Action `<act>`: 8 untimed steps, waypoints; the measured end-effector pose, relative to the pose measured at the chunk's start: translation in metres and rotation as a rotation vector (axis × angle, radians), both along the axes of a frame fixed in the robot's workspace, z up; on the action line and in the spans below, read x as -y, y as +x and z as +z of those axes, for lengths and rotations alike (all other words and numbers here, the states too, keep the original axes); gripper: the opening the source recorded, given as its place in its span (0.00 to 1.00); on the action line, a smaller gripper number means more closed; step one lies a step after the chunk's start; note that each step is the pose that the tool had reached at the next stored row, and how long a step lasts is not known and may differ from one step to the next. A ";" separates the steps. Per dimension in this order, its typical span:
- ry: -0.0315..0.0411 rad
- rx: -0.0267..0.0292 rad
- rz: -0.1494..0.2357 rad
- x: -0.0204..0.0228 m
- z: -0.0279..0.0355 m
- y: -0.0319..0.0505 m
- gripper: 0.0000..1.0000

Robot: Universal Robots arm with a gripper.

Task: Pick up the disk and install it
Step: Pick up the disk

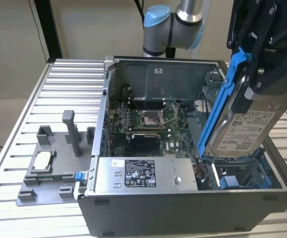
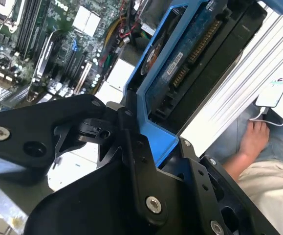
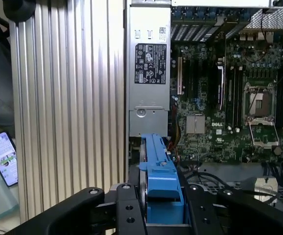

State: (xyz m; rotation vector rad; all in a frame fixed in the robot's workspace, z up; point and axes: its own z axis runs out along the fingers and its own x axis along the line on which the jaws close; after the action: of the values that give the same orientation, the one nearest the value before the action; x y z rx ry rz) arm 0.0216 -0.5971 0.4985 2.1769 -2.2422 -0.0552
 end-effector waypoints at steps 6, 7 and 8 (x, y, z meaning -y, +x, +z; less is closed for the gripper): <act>0.0001 0.0000 0.000 0.0004 0.0000 0.0046 0.00; 0.0001 0.0000 0.000 0.0004 0.0000 0.0046 0.00; 0.0001 0.0000 0.000 0.0004 0.0000 0.0046 0.00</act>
State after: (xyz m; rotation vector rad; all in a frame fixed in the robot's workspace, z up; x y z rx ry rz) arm 0.0262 -0.5974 0.4985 2.1769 -2.2423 -0.0553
